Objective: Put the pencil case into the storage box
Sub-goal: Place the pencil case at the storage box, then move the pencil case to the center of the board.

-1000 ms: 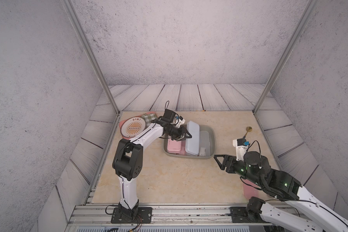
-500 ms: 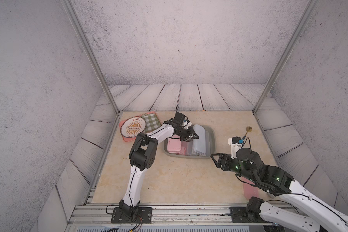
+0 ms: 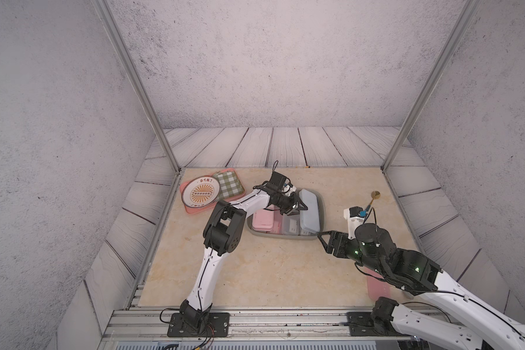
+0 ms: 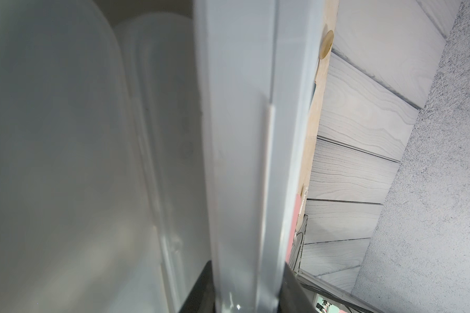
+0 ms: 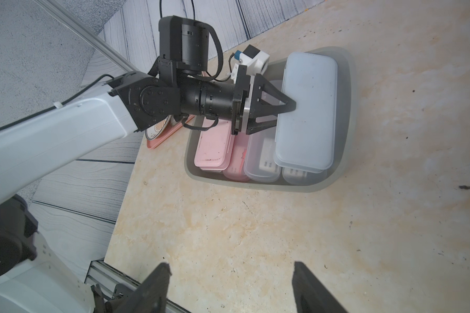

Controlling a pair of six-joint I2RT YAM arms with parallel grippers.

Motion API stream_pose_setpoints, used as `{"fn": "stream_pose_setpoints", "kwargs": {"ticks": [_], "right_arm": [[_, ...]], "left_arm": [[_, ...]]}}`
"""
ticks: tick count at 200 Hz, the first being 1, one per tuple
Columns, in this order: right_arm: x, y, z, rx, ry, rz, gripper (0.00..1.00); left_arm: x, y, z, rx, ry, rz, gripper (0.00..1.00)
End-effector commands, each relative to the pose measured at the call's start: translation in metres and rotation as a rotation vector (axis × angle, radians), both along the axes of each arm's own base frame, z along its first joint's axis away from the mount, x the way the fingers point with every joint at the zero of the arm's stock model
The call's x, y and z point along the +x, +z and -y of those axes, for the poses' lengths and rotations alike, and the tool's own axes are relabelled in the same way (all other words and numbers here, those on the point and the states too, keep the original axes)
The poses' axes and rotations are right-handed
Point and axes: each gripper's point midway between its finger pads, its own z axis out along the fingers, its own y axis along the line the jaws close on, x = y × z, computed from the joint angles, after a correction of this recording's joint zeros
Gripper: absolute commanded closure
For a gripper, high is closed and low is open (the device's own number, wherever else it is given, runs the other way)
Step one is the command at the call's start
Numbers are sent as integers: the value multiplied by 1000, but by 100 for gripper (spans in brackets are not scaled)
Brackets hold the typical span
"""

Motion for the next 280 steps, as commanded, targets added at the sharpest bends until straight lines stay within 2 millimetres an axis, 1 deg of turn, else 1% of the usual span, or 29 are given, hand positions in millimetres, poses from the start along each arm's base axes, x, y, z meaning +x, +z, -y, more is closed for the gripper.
{"fn": "stream_pose_setpoints", "kwargs": {"ticks": [1, 25, 44, 65, 76, 87, 92, 104, 105, 109, 111, 112, 115, 131, 151, 165, 190, 201, 203, 204, 207, 208, 209, 220, 236, 251, 267, 273, 280], "right_arm": [[3, -4, 0, -5, -15, -2, 27], [4, -3, -1, -2, -15, 2, 27], [5, -4, -3, 3, -15, 5, 27], [7, -4, -2, 3, -24, 8, 27], [7, -3, -2, 5, -26, 11, 27], [7, -1, -2, 8, -26, 14, 26], [7, -1, -2, 8, -25, 15, 26], [7, -2, 0, 4, -28, 13, 26], [7, -2, 0, 3, -30, 14, 26], [7, -3, 0, 1, -32, 13, 26], [7, -3, 1, 1, -34, 13, 26], [7, -3, 1, 0, -34, 13, 26], [7, -4, 1, -1, -35, 12, 26], [7, -5, 6, -4, -56, 13, 25], [8, -4, 17, -12, -105, 27, 25], [9, -3, 29, -34, -147, 39, 25], [10, -1, 53, -92, -237, 58, 21], [12, -1, 63, -126, -274, 56, 19], [12, -2, 65, -134, -280, 53, 19], [12, -2, 66, -137, -283, 52, 18], [12, -3, 69, -151, -291, 46, 18], [12, -3, 69, -154, -294, 44, 18], [13, -3, 70, -158, -298, 41, 18], [16, -11, 84, -208, -344, -9, 16], [24, -31, 104, -256, -400, -117, 14], [35, -52, 123, -277, -453, -213, 8], [46, -77, 156, -291, -551, -327, 4], [49, -87, 173, -296, -606, -369, 1], [50, -100, 192, -295, -668, -426, 1]], "left_arm": [[4, -11, 5, 5, 11, -6, 84], [0, -12, 0, 54, 15, 0, 64], [-2, -9, -9, 120, 23, 39, 52], [-2, -8, -18, 182, 39, 66, 44], [-2, -6, -22, 209, 43, 81, 38], [-2, -3, -25, 232, 44, 105, 35], [-2, -2, -26, 240, 42, 117, 31], [-1, 3, -29, 267, 40, 145, 29], [-1, 3, -29, 268, 39, 148, 28], [-1, 5, -31, 278, 39, 161, 17], [-1, 7, -31, 282, 39, 166, 6], [-1, 7, -32, 286, 39, 170, 3], [-1, 9, -33, 296, 39, 181, 0], [-3, 19, -38, 333, 27, 237, 0], [-9, 37, -44, 357, 8, 307, 0], [-13, 52, -51, 377, -3, 372, 0], [-29, 81, -64, 448, -75, 545, 0], [-35, 94, -75, 481, -96, 628, 0], [-36, 92, -77, 491, -105, 639, 0], [-37, 97, -78, 488, -99, 649, 0], [-38, 96, -81, 500, -112, 668, 0], [-39, 101, -82, 497, -106, 676, 0], [-40, 99, -83, 503, -115, 683, 0], [-45, 107, -96, 532, -127, 752, 0], [-55, 115, -111, 548, -146, 836, 0], [-70, 115, -120, 550, -188, 863, 0], [-82, 111, -128, 545, -205, 870, 0], [-86, 110, -130, 540, -211, 876, 0], [-90, 108, -133, 540, -219, 878, 0]]}}
